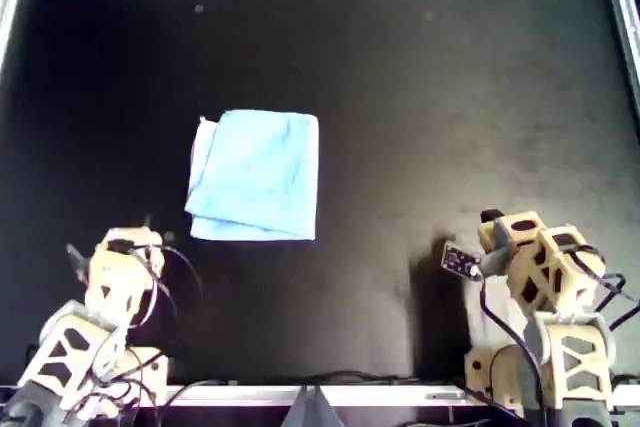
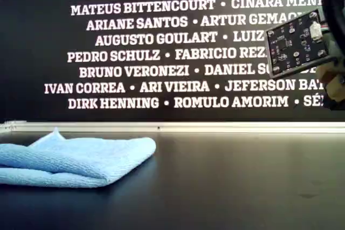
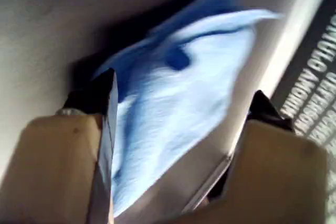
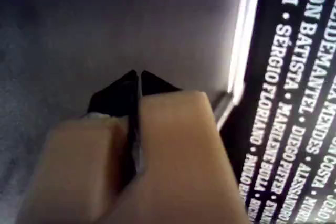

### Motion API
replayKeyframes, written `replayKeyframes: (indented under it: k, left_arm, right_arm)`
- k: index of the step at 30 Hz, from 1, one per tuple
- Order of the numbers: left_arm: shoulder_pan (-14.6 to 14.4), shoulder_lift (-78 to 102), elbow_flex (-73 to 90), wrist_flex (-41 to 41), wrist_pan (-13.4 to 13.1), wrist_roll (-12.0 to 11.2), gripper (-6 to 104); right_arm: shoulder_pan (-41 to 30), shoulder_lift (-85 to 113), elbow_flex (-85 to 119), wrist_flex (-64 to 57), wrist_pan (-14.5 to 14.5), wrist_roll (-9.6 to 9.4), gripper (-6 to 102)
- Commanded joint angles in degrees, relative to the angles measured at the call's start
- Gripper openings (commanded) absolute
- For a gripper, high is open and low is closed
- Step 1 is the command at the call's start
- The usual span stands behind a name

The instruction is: Fold a cloth

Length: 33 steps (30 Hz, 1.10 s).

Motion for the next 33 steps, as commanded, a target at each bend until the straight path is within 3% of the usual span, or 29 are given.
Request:
replayKeyframes:
  k: [1, 14, 19, 23, 25, 30, 33]
  left_arm:
    - [1.7, 1.3, -0.7, 3.0, 1.3, -2.4, 88]
    - [9.5, 2.3, -0.8, 3.3, 0.4, -1.7, 88]
    - [9.8, 2.3, -0.8, 3.4, 0.4, -1.5, 88]
    - [9.8, 2.3, -0.8, 3.6, 0.4, -1.3, 87]
    - [9.8, 2.3, -0.8, 3.6, 0.4, 0.2, 87]
    - [9.8, 2.3, -0.7, 3.7, 0.4, 6.6, 87]
    - [9.8, 2.3, -0.7, 3.7, 0.4, 6.3, 87]
  right_arm:
    - [0.5, 2.3, 0.6, 1.0, 0.2, -0.26, 0]
    - [0.8, 2.2, 0.6, 1.0, 0.3, -0.26, 0]
    - [0.4, 2.2, 0.6, 3.2, 0.5, -0.26, 0]
    - [0.6, 2.2, 0.6, 8.8, 2.6, -0.26, 0]
    - [0.6, 2.2, 0.6, 9.1, 3.8, -0.26, 0]
    - [0.6, 2.2, 0.6, 9.8, 4.5, -0.26, 0]
    - [0.6, 2.1, 0.6, 9.8, 4.5, -0.26, 0]
